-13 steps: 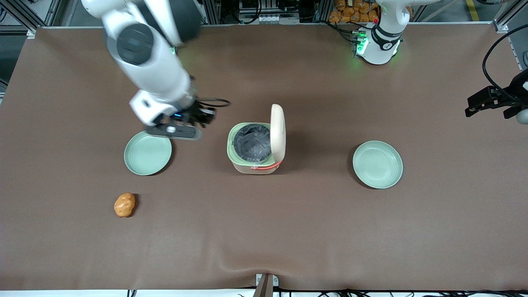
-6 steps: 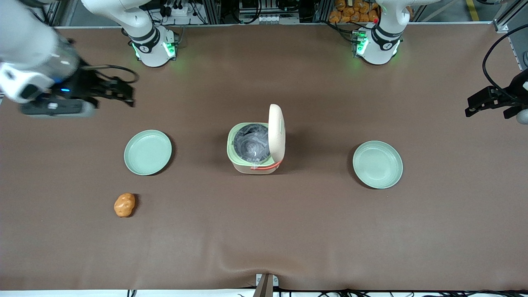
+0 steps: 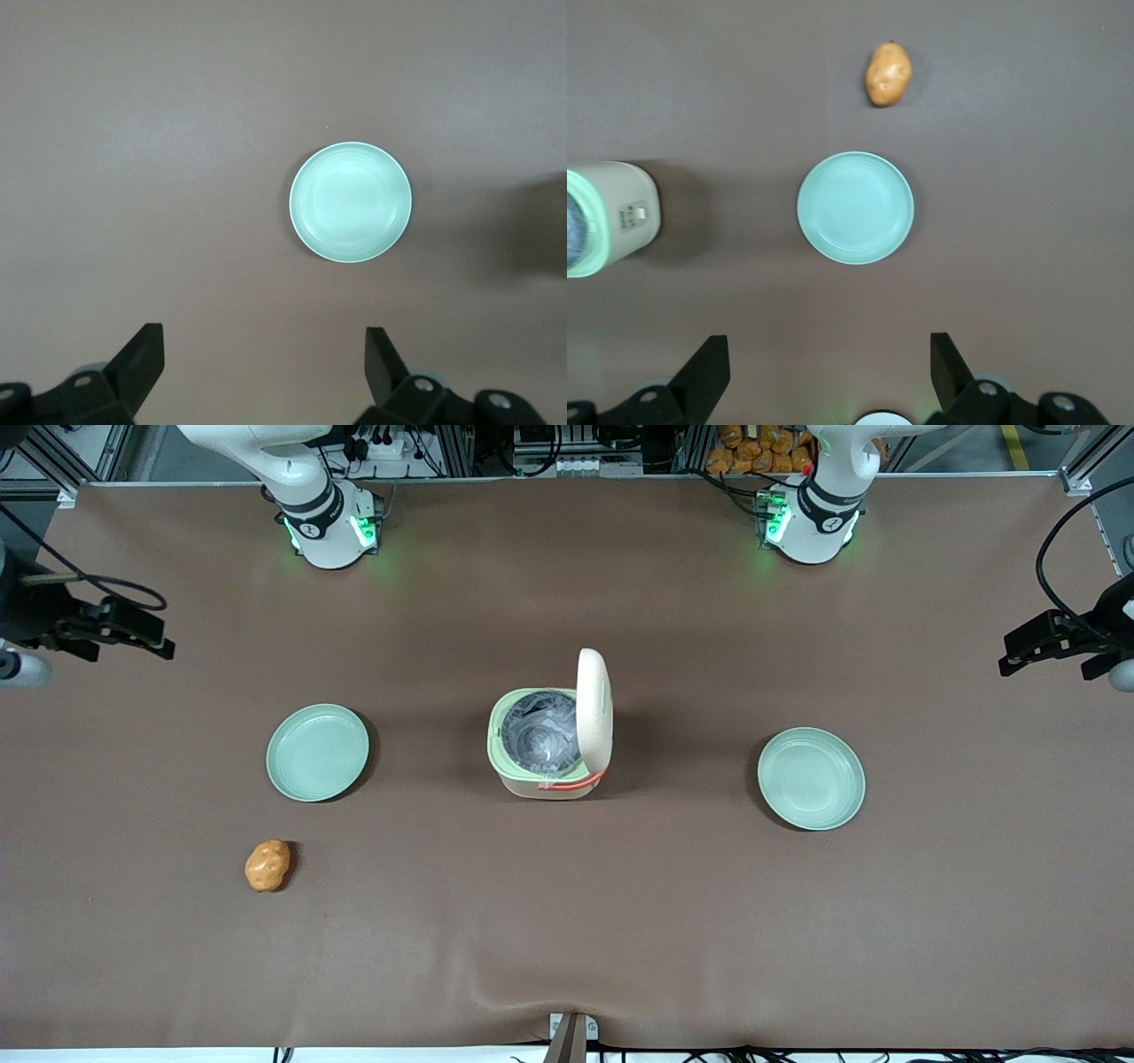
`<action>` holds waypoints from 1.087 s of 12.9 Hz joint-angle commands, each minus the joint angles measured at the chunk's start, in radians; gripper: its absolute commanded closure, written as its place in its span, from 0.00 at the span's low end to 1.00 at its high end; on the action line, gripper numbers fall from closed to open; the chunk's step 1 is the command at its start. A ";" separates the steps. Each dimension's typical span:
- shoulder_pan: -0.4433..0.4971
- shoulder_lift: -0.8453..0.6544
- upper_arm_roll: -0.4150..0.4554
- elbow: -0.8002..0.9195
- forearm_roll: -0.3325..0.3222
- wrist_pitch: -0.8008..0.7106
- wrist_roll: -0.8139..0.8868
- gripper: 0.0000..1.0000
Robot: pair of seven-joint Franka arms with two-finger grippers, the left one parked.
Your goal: Press rice cooker button with right arm
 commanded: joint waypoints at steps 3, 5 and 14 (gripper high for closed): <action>-0.064 -0.059 0.021 -0.075 -0.012 0.024 -0.046 0.00; -0.064 -0.134 0.019 -0.173 -0.013 0.081 -0.046 0.00; -0.058 -0.202 0.027 -0.218 -0.081 0.130 -0.055 0.00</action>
